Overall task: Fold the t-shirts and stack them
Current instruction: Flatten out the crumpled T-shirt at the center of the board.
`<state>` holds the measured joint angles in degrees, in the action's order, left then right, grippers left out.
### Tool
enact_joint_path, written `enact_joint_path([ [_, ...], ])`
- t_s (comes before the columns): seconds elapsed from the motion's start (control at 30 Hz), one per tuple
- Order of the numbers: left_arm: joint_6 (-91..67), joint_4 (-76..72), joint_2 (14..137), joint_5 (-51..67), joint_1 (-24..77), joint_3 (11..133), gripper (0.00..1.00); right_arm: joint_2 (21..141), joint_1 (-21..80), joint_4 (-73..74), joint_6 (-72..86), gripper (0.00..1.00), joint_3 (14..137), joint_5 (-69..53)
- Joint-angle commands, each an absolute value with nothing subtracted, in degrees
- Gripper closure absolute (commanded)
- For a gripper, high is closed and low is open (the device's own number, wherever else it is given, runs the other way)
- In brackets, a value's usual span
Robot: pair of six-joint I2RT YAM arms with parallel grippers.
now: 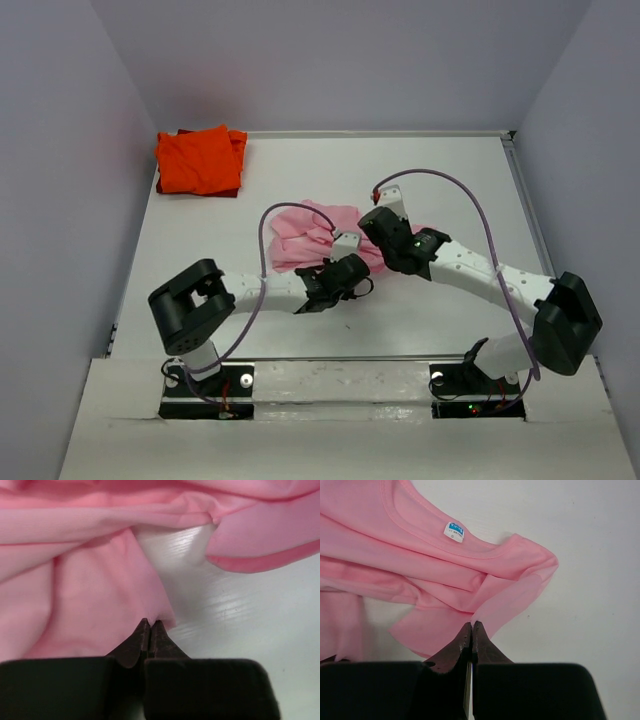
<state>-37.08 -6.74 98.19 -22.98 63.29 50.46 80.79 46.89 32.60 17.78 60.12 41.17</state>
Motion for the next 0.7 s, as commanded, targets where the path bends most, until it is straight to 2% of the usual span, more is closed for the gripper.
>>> enact_joint_path([
  [0.0, -33.7, 4.5, 83.1, -30.5, 63.5, 52.9, 1.00, 78.3, 46.7, 31.0, 18.2, 1.00, 60.0, 43.2],
  [0.17, -27.2, 18.5, 67.3, -41.7, 61.5, 61.6, 1.00, 76.9, 46.7, 30.9, 18.2, 1.00, 60.6, 44.1],
  [0.33, -20.5, 20.9, 56.4, -48.9, 59.9, 64.7, 1.00, 75.9, 46.7, 30.7, 17.5, 1.00, 61.3, 44.6],
  [0.67, -12.3, 23.0, 51.6, -49.8, 50.8, 69.0, 1.00, 74.8, 44.8, 30.6, 14.5, 1.00, 64.4, 46.4],
])
